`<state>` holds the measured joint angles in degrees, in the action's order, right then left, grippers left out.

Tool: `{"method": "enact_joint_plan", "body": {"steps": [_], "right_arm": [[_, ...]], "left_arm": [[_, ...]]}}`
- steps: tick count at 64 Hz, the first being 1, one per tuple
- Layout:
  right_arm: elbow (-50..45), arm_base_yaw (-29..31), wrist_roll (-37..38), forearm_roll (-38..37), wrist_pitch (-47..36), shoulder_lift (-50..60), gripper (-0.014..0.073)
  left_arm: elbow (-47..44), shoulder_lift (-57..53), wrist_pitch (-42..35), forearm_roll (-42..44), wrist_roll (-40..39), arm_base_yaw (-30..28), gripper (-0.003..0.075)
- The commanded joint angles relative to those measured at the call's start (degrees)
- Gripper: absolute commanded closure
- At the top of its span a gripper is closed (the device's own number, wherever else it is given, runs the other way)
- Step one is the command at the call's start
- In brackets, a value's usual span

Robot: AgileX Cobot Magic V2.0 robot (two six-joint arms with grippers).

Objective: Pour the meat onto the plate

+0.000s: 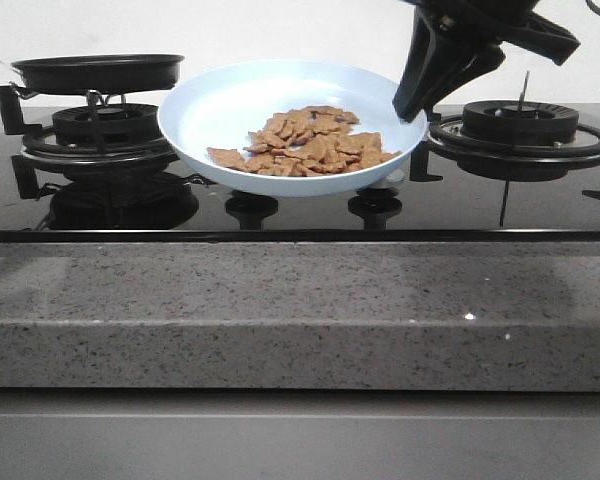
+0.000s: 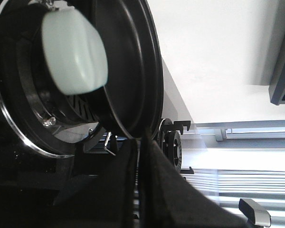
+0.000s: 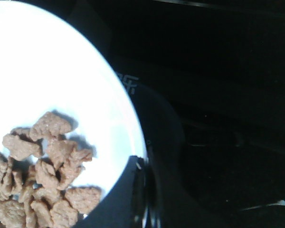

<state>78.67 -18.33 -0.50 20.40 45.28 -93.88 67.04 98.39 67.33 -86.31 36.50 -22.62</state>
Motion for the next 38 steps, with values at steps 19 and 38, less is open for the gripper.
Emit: {"method": "enact_joint_plan", "body": {"steps": [19, 38], "right_arm": [[1.6, 0.1, -0.5, 0.6, -2.4, 2.1, 0.0652], [1.6, 0.1, -0.5, 0.6, -2.4, 2.1, 0.0652]], "left_arm": [[1.6, -13.6, -5.6, 6.8, 3.0, 2.7, 0.0741], [1.6, -28.7, -25.9, 40.1, -5.7, 15.9, 0.0741]]}}
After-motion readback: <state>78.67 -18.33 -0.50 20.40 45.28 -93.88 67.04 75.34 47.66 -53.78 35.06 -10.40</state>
